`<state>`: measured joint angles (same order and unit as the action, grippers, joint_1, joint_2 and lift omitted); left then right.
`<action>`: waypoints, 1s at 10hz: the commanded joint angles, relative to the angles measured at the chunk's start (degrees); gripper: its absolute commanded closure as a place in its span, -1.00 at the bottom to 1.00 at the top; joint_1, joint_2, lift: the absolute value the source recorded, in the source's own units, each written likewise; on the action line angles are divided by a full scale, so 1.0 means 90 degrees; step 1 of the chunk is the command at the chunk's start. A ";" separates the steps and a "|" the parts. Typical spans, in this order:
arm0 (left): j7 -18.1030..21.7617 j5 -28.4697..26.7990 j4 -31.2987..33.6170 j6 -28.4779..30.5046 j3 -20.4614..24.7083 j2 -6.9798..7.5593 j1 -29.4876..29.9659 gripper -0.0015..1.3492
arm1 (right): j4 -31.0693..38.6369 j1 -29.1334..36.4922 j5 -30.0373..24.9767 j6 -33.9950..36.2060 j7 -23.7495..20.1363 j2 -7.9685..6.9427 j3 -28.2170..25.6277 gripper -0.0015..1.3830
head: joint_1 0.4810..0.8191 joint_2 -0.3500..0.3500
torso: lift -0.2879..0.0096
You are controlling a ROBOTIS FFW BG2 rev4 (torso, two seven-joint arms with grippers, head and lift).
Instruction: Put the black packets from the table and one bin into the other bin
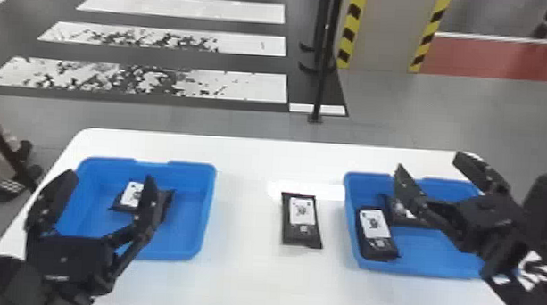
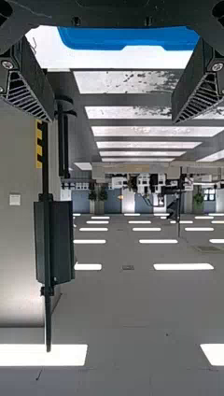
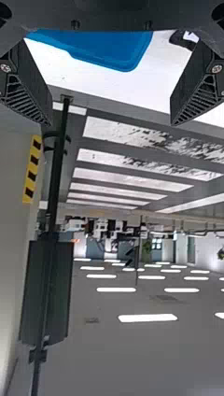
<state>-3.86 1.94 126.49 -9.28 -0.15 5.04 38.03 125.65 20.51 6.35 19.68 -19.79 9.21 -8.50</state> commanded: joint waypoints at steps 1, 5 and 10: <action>0.0000 0.0000 0.0000 0.0000 -0.0009 -0.0004 0.0008 -0.86 | -0.0704 -0.0920 -0.0186 0.0610 -0.0204 0.0129 0.0449 -0.88 | 0.27 -0.02 | 0.20; 0.0000 0.0000 0.0000 0.0016 -0.0022 -0.0004 -0.0008 -0.86 | -0.2798 -0.2482 -0.0059 0.0813 -0.0438 0.0383 0.2163 -0.88 | 0.27 0.24 | 0.20; 0.0000 0.0000 -0.0016 0.0031 -0.0035 -0.0004 -0.0008 -0.85 | -0.4704 -0.3967 0.0360 0.1704 -0.0311 0.0471 0.3991 -0.88 | 0.27 0.64 | 0.20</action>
<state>-3.86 1.94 126.48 -8.98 -0.46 5.08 37.96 85.20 -13.92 9.20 33.69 -22.59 13.45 26.05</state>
